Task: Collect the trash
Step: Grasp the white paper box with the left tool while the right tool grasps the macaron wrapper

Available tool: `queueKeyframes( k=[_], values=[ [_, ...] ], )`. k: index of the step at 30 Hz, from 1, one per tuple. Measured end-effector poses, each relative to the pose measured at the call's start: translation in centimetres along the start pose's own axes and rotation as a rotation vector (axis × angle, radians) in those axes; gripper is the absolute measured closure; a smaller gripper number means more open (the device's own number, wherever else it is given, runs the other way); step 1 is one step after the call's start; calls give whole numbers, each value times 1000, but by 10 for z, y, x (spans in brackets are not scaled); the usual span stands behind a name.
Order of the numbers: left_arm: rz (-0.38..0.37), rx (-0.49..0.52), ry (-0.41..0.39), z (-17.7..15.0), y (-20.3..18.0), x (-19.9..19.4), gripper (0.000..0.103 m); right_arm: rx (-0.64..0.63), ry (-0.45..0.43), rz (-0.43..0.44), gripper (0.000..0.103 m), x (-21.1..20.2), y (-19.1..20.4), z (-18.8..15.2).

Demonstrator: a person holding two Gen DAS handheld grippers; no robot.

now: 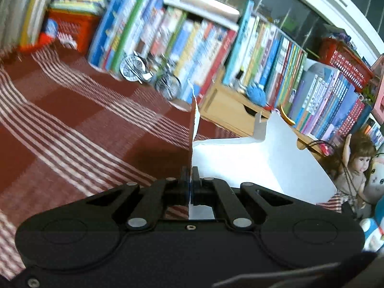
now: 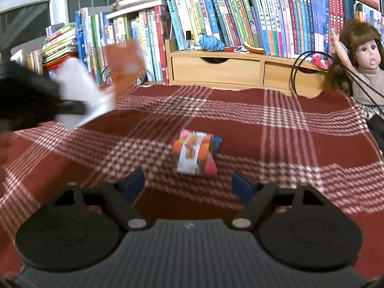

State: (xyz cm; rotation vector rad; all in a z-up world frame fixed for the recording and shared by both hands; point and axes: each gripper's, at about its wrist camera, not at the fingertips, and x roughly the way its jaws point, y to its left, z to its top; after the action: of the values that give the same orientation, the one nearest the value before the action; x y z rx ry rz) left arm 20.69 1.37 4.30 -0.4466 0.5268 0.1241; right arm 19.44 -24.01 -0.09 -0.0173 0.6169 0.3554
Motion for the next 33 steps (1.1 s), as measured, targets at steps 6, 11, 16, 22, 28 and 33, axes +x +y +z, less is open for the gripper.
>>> queueKeyframes(
  k=[6, 11, 16, 22, 28, 33],
  values=[
    [0, 64, -9, 1, 20, -37, 102, 70, 23, -39, 21, 31, -5, 18],
    [-19, 117, -14, -5, 29, -61, 102, 108, 53, -9, 52, 32, -6, 16],
    [-43, 152, -18, -13, 31, -82, 102, 88, 28, 13, 53, 6, -2, 7],
    [-65, 205, -39, -29, 34, -112, 102, 73, -13, 65, 53, -39, 4, -4],
    [-72, 251, -50, -46, 37, -142, 102, 52, -44, 107, 53, -81, 14, -18],
    [-100, 279, -57, -62, 41, -171, 102, 29, -63, 135, 52, -111, 24, -32]
  ],
)
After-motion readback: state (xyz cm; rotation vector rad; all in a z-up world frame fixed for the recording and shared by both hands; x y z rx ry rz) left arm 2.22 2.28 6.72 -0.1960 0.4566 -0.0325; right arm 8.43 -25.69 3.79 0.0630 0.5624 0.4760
